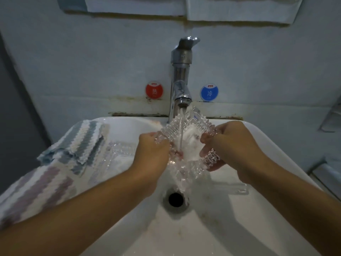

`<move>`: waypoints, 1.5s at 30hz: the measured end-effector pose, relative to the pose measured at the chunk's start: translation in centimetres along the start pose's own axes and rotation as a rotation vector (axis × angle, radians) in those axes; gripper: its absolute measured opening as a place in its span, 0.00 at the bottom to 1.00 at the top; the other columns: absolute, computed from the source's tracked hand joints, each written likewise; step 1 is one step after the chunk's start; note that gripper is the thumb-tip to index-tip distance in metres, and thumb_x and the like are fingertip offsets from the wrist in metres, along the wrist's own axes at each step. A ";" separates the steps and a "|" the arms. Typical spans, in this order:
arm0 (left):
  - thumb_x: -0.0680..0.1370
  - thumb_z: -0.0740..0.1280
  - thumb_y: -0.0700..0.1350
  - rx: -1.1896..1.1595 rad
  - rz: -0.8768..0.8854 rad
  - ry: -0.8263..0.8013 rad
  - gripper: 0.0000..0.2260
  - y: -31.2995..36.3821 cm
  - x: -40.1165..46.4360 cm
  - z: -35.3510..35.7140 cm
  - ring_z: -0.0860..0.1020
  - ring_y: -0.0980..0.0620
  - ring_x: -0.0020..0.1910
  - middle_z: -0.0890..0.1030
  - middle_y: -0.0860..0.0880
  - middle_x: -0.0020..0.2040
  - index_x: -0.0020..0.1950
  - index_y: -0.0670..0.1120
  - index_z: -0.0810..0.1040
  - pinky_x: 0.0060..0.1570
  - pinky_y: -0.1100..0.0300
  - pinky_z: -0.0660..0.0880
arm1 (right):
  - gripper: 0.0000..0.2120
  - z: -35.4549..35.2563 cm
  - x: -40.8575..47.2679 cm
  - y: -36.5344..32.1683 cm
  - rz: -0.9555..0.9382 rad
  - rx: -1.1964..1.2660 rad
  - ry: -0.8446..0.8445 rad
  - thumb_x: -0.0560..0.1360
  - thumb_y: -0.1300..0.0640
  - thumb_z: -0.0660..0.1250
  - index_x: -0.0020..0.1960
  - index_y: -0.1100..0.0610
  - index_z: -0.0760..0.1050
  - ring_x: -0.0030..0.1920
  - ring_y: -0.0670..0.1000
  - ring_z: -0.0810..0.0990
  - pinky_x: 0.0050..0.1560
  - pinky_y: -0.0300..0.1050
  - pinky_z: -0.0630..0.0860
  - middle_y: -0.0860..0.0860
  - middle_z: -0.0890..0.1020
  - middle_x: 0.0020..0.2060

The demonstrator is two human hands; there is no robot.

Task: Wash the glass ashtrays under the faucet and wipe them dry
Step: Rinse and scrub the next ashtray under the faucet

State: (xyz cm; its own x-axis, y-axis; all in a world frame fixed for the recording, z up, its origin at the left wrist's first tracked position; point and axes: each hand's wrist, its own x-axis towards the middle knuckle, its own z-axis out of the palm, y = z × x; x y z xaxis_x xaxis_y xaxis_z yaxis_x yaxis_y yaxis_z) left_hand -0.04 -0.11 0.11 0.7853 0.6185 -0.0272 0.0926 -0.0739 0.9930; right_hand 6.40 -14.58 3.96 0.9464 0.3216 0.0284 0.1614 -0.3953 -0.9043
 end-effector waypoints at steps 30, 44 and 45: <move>0.81 0.63 0.42 0.164 -0.038 -0.285 0.08 -0.7 0.2 0.3 0.82 0.55 0.40 0.84 0.48 0.45 0.54 0.40 0.79 0.42 0.60 0.79 | 0.05 0.0 0.0 0.1 0.108 0.100 -0.060 0.79 0.66 0.64 0.53 0.67 0.76 0.22 0.54 0.79 0.27 0.50 0.81 0.63 0.84 0.36; 0.80 0.59 0.28 -0.137 -0.226 -0.398 0.11 -0.1 -0.4 0.3 0.82 0.46 0.34 0.82 0.34 0.53 0.60 0.33 0.76 0.31 0.60 0.77 | 0.03 0.1 0.5 0.4 0.146 0.178 -0.084 0.79 0.68 0.65 0.52 0.66 0.76 0.33 0.61 0.84 0.30 0.50 0.83 0.64 0.84 0.44; 0.80 0.60 0.29 -0.138 -0.227 -0.383 0.11 0.0 -0.4 0.2 0.81 0.47 0.33 0.82 0.35 0.52 0.60 0.34 0.77 0.30 0.61 0.77 | 0.03 0.2 0.5 0.4 0.129 0.157 -0.107 0.77 0.69 0.67 0.51 0.65 0.77 0.35 0.61 0.85 0.31 0.49 0.83 0.63 0.84 0.44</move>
State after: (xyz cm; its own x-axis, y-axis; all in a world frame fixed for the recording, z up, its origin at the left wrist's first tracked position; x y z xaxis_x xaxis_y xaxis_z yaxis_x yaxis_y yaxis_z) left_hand -0.23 -0.57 0.13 0.9264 0.2719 -0.2606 0.2265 0.1506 0.9623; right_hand 6.85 -14.44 3.53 0.9199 0.3701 -0.1299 -0.0127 -0.3030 -0.9529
